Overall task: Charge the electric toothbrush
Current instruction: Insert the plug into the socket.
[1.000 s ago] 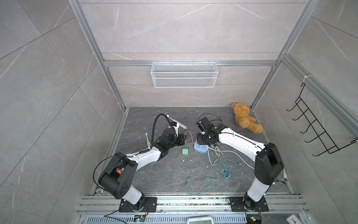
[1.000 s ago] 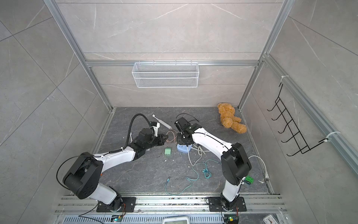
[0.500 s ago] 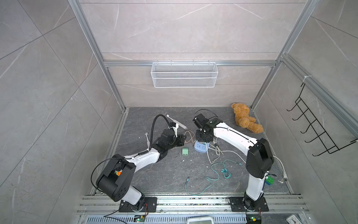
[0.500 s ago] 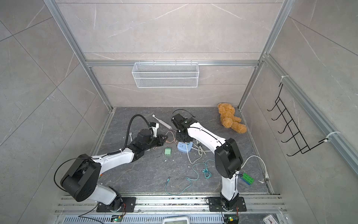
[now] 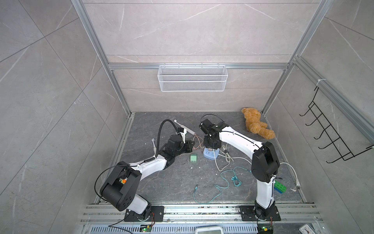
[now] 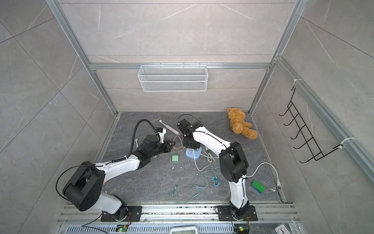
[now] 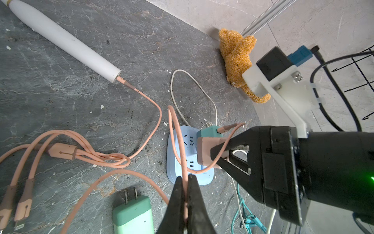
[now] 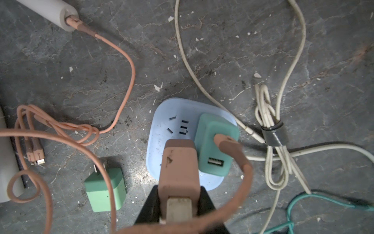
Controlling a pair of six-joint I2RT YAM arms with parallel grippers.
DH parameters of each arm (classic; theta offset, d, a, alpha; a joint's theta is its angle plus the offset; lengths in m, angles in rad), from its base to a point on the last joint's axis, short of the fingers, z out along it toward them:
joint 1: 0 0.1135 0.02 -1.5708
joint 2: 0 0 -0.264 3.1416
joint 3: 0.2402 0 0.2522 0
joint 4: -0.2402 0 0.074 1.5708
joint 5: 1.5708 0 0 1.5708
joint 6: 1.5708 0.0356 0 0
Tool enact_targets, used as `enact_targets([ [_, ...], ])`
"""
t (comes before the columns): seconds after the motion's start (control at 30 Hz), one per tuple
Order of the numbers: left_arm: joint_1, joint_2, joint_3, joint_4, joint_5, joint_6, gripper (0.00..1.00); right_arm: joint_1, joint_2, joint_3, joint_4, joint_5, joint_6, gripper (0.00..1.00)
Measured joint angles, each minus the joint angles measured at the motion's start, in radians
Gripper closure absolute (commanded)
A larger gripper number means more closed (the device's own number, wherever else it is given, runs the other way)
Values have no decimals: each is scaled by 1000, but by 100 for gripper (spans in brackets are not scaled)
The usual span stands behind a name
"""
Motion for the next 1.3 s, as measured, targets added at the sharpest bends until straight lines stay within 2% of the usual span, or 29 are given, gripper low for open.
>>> enact_targets([
  [0.43,0,-8,-2,0,3,0,100,-27,51,58,-42,6,124,100],
  [0.77,0,-9,-5,1,7,-4,100,-48,141,193,-142,22,138,100],
  [1.3,0,-13,-16,0,10,-9,100,-73,149,193,-141,-23,149,100],
])
